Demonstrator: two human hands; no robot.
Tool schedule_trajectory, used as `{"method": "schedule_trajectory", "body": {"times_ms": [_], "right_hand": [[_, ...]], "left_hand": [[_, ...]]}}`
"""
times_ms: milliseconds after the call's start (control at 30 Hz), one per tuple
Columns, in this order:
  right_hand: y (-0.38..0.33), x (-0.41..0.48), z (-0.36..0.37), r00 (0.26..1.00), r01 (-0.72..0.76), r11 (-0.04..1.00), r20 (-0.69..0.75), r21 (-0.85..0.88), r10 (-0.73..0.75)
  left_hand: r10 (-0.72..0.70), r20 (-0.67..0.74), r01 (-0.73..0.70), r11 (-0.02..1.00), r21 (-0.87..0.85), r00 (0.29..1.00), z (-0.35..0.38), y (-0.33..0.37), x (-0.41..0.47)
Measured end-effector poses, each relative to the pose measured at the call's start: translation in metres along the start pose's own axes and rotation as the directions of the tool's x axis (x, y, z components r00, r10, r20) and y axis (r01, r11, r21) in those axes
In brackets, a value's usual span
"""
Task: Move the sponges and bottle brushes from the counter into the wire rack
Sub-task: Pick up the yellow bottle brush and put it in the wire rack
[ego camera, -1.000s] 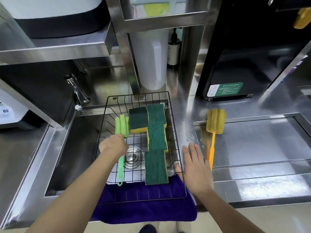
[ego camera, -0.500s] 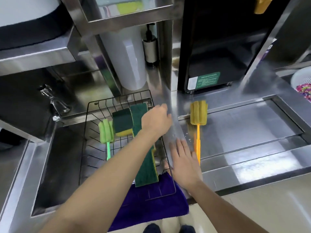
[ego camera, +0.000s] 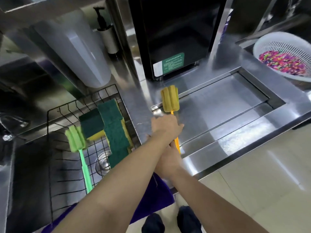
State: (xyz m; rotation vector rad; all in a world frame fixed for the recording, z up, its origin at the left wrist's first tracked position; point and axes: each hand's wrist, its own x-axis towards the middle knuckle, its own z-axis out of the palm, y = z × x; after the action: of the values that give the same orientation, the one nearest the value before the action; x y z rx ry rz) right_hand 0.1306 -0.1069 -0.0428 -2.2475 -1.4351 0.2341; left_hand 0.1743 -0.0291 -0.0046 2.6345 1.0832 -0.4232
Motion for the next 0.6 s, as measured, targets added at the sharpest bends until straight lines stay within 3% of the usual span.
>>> {"method": "schedule_trajectory", "body": {"times_ms": [67,133,200,300,400,500,600], "right_hand": [[0.001,-0.001,0.0,0.999,0.008,1.0,-0.034,0.004,-0.008],[0.004,0.0,0.005,0.995,0.044,0.994,0.099,-0.103,-0.034],[0.008,0.002,0.011,0.991,0.086,0.986,0.118,-0.142,-0.069],[0.007,0.002,0.013,0.997,0.06,0.996,0.053,-0.059,-0.057],[0.008,0.002,0.015,0.995,0.066,0.992,0.086,-0.111,-0.057],[0.009,0.003,0.018,0.991,0.061,0.985,0.125,-0.162,-0.041],[0.009,0.002,0.018,0.993,0.069,0.978,0.111,-0.197,-0.048]], "left_hand": [[0.0,-0.003,0.0,0.998,-0.066,1.0,0.0,0.004,0.002],[-0.022,0.018,0.025,0.971,-0.237,1.0,0.0,0.005,0.005],[-0.027,0.008,0.028,0.916,-0.399,1.0,-0.001,0.004,0.007],[0.01,-0.031,-0.026,0.803,-0.595,0.999,-0.008,-0.001,0.008],[-0.014,-0.082,-0.055,0.63,-0.774,0.997,-0.027,-0.011,0.003],[-0.08,-0.102,-0.047,0.51,-0.859,0.992,-0.043,-0.034,0.0],[-0.155,-0.134,-0.04,0.499,-0.866,0.979,-0.055,-0.063,-0.006]]}}
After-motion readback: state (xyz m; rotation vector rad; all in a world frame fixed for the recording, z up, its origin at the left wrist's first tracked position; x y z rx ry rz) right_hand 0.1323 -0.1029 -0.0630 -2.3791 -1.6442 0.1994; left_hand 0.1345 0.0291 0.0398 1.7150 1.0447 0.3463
